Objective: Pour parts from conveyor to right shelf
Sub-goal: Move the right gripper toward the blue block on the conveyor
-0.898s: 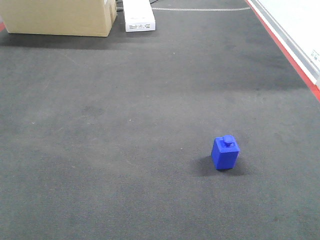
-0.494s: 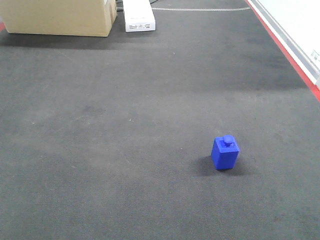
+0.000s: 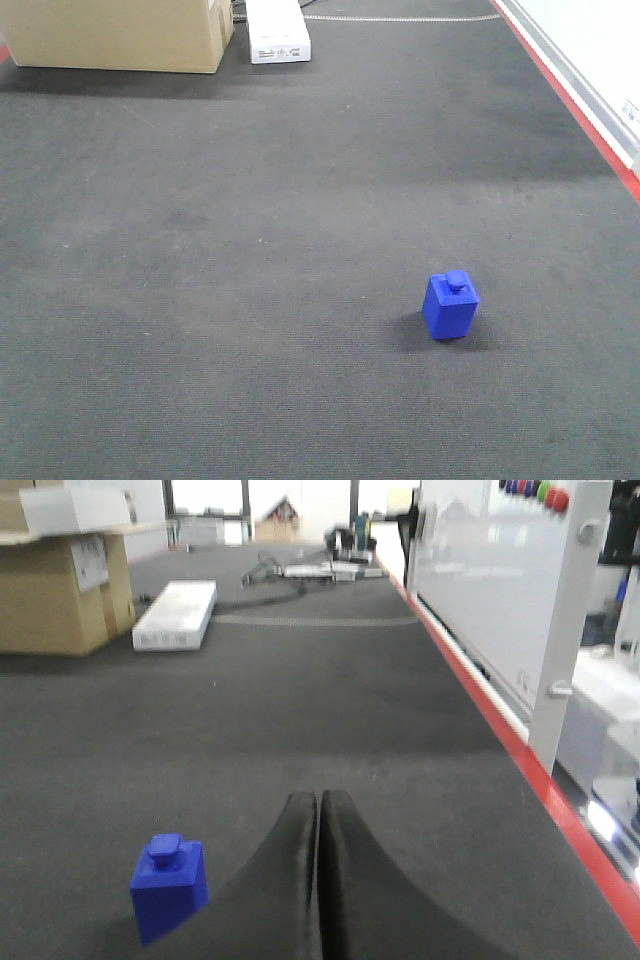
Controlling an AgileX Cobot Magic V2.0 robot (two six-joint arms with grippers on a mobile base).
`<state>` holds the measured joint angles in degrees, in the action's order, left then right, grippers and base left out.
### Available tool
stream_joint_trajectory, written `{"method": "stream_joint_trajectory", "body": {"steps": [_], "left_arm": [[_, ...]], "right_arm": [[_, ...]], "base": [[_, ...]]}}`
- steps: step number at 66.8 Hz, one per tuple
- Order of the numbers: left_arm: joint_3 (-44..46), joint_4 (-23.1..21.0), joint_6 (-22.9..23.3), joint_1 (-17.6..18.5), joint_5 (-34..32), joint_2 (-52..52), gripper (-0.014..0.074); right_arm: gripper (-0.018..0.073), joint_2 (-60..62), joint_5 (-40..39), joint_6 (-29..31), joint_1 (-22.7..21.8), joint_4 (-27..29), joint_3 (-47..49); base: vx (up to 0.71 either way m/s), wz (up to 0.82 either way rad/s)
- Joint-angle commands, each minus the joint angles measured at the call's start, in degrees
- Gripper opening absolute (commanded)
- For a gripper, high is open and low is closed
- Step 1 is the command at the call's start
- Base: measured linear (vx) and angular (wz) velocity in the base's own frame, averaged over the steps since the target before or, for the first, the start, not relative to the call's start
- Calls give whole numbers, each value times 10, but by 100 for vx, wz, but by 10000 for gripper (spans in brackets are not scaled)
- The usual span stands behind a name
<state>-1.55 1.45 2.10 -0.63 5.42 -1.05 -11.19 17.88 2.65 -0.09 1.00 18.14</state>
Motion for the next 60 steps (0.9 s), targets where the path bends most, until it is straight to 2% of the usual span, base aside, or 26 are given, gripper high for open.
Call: {"method": "stream_joint_trajectory", "body": {"steps": [1,9,14,21,36,44,60], "left_arm": [[11,-4,4,3,-42,-3,-6],[11,-4,4,3,-42,-3,-6],[11,-4,4,3,-42,-3,-6],[11,-4,4,3,-42,-3,-6],[11,-4,4,3,-42,-3,-6],[11,-4,4,3,-42,-3,-6],[11,-4,4,3,-42,-3,-6]], "right_arm": [[-9,-82,14,-2,-1,7,73],[-9,-167,52,1,-1,38,115],[-9,-207,42,0,-1,32,117],[-9,-257,25,-20,-1,54,117],[23,-336,29,-10,-1,47,143],[117,-390,79,16,1,54,198],[415,-512,129,86,1,107,306]], "base": [[0,0],[0,0],[0,0],[0,0],[0,0],[0,0],[0,0]]}}
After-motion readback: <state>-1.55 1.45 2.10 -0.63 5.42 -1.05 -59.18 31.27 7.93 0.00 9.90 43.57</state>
